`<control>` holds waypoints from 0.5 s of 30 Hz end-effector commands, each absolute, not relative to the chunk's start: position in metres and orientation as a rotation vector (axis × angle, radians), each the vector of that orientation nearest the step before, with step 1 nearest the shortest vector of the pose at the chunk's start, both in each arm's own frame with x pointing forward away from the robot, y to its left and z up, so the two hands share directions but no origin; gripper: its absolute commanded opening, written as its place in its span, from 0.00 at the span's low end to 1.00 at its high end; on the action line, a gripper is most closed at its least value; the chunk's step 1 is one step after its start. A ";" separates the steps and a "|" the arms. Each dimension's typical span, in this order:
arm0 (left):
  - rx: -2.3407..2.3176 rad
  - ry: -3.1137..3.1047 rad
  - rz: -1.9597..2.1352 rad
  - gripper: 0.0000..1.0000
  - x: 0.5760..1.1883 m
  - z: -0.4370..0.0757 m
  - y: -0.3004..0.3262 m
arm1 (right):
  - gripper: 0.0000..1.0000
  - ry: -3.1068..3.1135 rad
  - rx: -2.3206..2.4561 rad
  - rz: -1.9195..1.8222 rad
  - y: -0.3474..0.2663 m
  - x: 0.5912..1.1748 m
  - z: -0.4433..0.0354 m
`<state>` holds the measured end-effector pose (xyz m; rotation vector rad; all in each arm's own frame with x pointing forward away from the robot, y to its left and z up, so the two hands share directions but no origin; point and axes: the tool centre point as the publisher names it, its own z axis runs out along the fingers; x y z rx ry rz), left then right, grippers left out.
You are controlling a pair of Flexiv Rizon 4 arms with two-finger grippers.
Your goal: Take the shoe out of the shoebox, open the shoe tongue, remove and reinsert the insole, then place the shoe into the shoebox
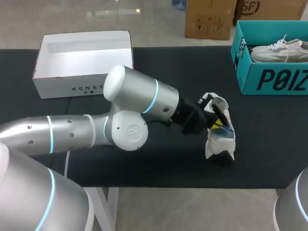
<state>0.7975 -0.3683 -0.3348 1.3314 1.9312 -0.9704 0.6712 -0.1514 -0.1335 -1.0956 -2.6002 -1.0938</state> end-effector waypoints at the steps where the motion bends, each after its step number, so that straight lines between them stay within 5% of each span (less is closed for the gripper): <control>1: 1.343 1.927 -0.970 0.00 0.808 -0.344 -0.377 | 1.00 -2.600 -1.096 -1.089 -0.152 0.672 -0.134; 15: 1.356 1.894 -1.021 0.00 0.785 -0.337 -0.389 | 1.00 -2.600 -1.096 -1.089 -0.152 0.672 -0.134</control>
